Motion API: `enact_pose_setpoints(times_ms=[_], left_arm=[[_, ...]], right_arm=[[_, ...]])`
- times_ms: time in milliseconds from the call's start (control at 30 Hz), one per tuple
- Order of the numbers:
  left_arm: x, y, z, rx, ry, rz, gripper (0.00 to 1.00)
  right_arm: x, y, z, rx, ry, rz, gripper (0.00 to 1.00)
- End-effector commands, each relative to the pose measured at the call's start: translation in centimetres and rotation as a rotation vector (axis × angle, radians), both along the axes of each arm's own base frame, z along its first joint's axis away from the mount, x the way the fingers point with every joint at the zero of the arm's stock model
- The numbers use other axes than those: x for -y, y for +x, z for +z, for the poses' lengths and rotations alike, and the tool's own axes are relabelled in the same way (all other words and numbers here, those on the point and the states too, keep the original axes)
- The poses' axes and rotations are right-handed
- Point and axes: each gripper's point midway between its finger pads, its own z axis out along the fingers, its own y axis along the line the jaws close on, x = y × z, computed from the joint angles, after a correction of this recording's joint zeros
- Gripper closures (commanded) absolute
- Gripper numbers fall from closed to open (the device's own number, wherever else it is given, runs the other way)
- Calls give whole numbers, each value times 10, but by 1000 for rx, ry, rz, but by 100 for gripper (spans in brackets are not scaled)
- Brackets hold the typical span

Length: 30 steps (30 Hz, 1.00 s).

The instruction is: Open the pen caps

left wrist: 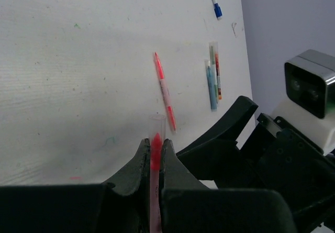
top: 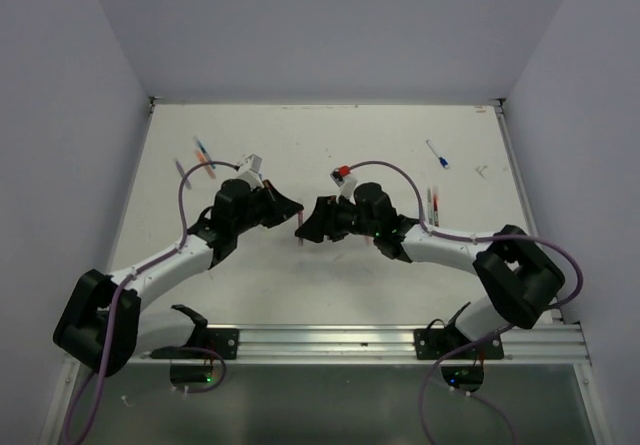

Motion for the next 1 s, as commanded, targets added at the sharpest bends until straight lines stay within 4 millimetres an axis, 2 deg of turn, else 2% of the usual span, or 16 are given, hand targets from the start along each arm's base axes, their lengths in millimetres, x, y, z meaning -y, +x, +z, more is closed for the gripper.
enact_pose_setpoints(times_ms=[0,67,167,200,233,400,500,533,567,633,667,700,733,800,833,967], left_arm=[[8,6,16,27,-69,27,100],[11,3,15,19,-72,30,100],[14,0,13,11,-76,20,100],[14,0,14,12,-73,19,100],[14,-1,11,6,-63,17,100],[11,-1,7,8,-40,25,100],[5,3,4,-4,-24,66,100],[4,4,3,-12,-21,80,100],[2,9,2,-23,-9,105,100],[-1,13,1,-56,2,140,100],[-5,18,-2,-81,24,178,100],[-6,20,-2,-98,21,201,100],[-7,19,-4,-115,28,209,100],[-13,31,0,-114,53,267,100],[-18,29,-8,-151,95,282,100],[-20,41,11,-108,73,308,100]], right_arm=[[-21,0,15,-12,119,44,34],[-25,0,16,-10,138,52,38],[-27,0,8,-30,128,53,70],[-27,0,4,-31,118,52,96],[-24,0,1,-35,101,43,100],[-15,-1,-9,-18,29,32,100],[-3,0,-27,9,-117,1,100],[-10,-4,-21,46,-157,8,100],[0,-11,-34,34,-261,-3,100],[-1,-8,-30,139,-375,-61,100],[10,-11,-41,146,-480,-91,100],[24,-1,-47,204,-591,-171,100],[19,-3,-38,251,-633,-195,100],[38,-2,-46,289,-791,-260,100],[47,-3,-50,289,-839,-267,100],[61,-7,-54,305,-871,-272,100]])
